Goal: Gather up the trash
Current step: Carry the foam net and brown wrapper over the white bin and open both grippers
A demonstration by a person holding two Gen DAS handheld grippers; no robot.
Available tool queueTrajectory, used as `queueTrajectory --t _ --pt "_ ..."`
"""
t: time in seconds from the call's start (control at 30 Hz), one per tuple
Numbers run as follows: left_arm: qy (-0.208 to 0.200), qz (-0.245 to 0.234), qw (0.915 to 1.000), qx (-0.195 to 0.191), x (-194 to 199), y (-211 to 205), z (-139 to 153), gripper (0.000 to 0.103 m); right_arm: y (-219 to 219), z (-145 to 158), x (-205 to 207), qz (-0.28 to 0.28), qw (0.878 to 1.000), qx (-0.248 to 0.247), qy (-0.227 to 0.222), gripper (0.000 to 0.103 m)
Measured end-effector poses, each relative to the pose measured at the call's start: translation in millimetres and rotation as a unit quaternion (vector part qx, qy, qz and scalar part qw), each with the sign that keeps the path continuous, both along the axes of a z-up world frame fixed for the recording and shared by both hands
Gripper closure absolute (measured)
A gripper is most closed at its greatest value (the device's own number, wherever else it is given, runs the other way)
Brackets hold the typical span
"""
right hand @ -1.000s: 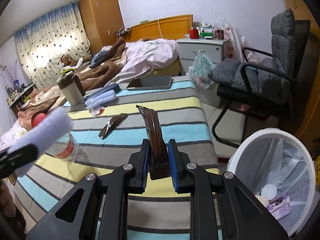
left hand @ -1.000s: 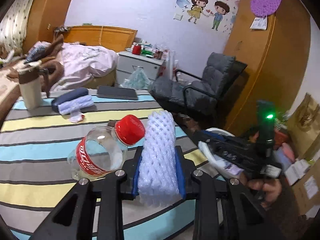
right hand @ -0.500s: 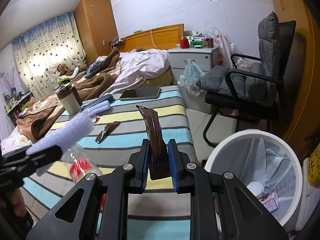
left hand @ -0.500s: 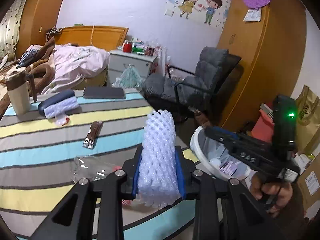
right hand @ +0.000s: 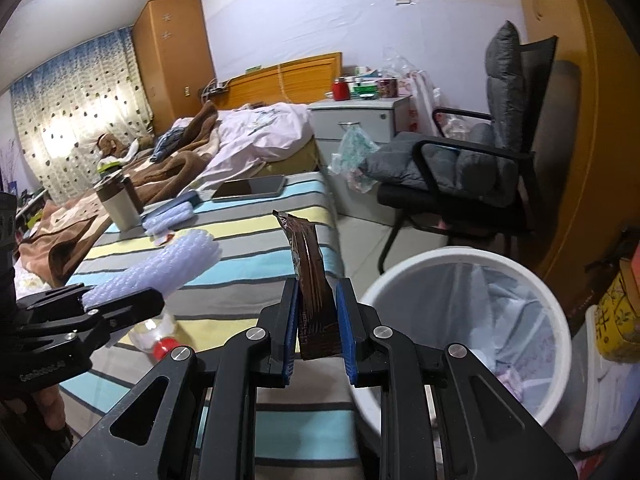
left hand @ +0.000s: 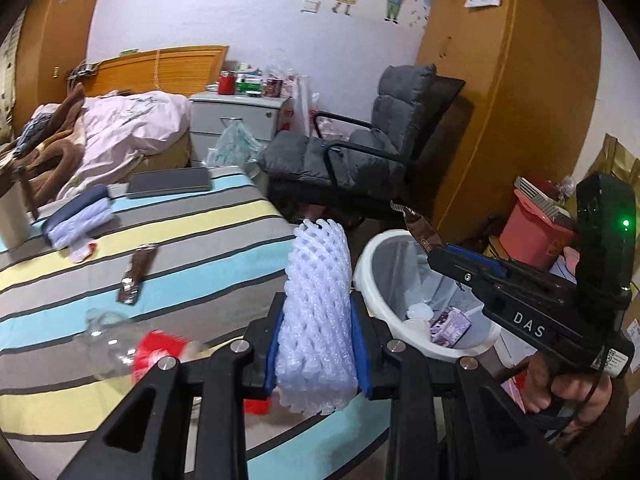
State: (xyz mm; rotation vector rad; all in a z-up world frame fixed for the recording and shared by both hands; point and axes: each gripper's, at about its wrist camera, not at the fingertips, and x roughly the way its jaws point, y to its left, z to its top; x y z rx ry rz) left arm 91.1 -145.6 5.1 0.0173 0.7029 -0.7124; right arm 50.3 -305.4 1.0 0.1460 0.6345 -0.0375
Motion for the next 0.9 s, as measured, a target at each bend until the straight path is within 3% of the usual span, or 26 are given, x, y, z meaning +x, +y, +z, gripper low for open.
queueTrajectory --t 0.5,0.9 --pt "-0.002 -0.071 0.9973 0.017 -6.2 -87.9 -2.2 0.072 -46.1 1.3 -24.3 -0.068 0.997 -0.024 0.002 0.082" --pt "0.02 -0.109 0.9931 0.038 -4.9 -138.6 -18.8 0.072 -83.0 -15.4 -30.1 -0.113 0.993 -0.022 0.037 0.082"
